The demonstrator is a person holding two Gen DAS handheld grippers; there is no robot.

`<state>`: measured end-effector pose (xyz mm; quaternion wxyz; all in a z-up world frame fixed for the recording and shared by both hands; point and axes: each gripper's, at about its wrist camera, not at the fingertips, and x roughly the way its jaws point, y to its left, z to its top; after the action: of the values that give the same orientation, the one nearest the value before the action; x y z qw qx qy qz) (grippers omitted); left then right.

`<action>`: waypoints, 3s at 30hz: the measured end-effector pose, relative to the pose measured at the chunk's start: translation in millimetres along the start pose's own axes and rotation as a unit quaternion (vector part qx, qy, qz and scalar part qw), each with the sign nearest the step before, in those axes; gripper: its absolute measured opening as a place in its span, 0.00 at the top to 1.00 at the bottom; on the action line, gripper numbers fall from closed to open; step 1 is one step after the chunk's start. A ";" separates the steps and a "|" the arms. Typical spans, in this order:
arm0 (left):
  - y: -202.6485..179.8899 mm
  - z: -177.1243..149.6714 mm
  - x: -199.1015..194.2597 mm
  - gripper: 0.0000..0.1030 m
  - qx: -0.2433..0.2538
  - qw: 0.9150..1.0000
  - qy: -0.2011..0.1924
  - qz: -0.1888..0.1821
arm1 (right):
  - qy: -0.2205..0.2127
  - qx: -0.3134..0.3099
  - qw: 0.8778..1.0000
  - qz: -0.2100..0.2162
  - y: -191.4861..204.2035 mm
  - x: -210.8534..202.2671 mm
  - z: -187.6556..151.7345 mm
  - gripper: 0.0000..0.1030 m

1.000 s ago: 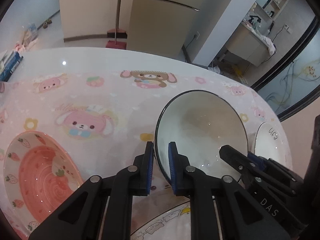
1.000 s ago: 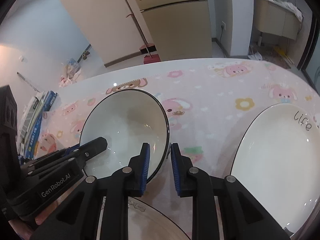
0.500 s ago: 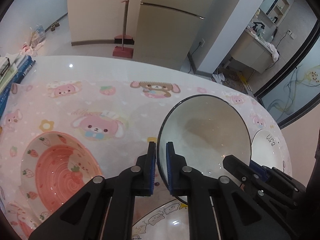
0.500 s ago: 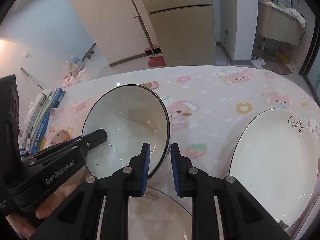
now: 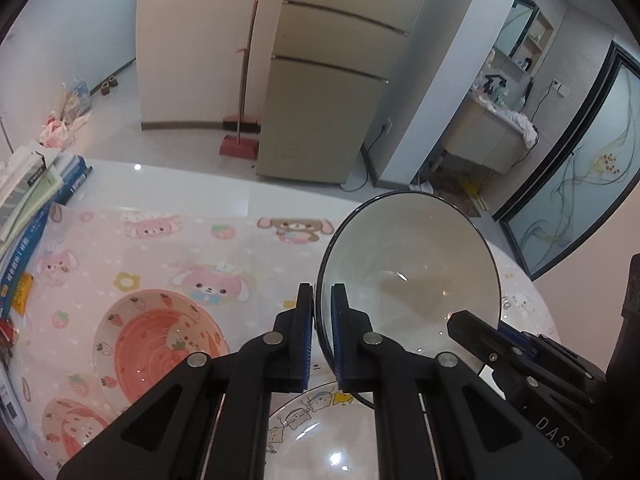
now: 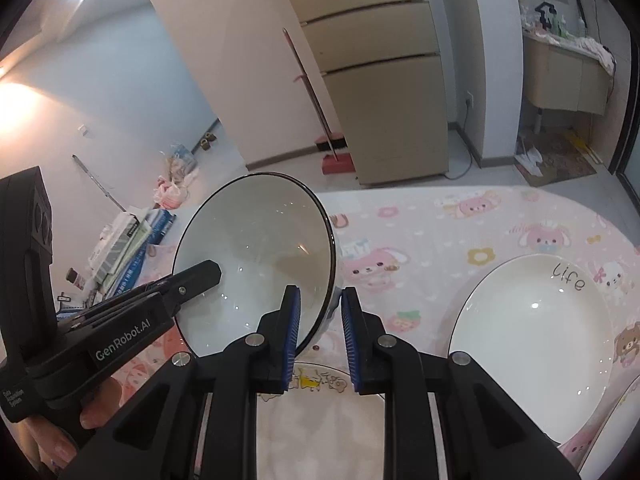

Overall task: Organize plates and bowls
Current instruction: 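Close both grippers side by side on the white bowl rim and lift, then carry the white bowl with both grippers toward the pink bowls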

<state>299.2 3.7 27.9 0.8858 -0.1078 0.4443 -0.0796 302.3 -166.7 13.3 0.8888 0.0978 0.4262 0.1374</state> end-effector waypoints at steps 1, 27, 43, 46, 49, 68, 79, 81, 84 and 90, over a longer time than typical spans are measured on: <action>-0.1 0.8 -6.2 0.93 0.000 1.000 -0.007 -0.001 | -0.005 -0.002 1.000 0.002 3.0 -4.0 -0.5 0.78; 77.6 -22.1 -150.3 0.93 -0.037 0.988 -0.128 0.072 | -0.038 -0.085 0.991 0.098 139.0 -74.2 -10.4 0.78; 125.9 -43.4 -89.1 0.93 -0.087 0.991 -0.071 0.076 | 0.031 -0.091 0.992 0.080 143.8 9.8 -29.8 0.77; 131.5 -44.5 -78.8 0.93 -0.089 0.991 -0.061 0.080 | 0.041 -0.093 0.992 0.071 144.1 23.4 -33.0 0.77; 136.9 -45.5 -63.3 0.93 -0.093 0.991 -0.043 0.082 | 0.049 -0.091 0.993 0.060 142.3 36.4 -36.1 0.77; 150.1 -55.1 -5.8 0.93 -0.086 0.991 0.012 0.101 | 0.088 -0.112 0.990 0.023 136.2 96.7 -50.7 0.77; 144.4 -59.5 6.9 0.93 -0.071 0.990 0.026 0.116 | 0.092 -0.150 0.984 -0.007 138.6 106.1 -57.6 0.77; 144.8 -59.5 7.9 0.93 -0.071 0.990 0.026 0.117 | 0.093 -0.149 0.984 -0.005 138.4 106.3 -57.5 0.77; 146.2 -60.3 10.7 0.93 -0.073 0.990 0.033 0.115 | 0.098 -0.145 0.985 -0.002 136.6 108.1 -57.0 0.77; 146.1 -60.6 10.2 0.93 -0.069 0.990 0.030 0.118 | 0.088 -0.170 0.981 -0.017 142.7 108.6 -61.4 0.77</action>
<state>263.1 134.8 -53.4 0.8656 -0.1131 0.4848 0.0533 296.2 6.9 -62.4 0.8538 -0.0745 0.4744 0.2011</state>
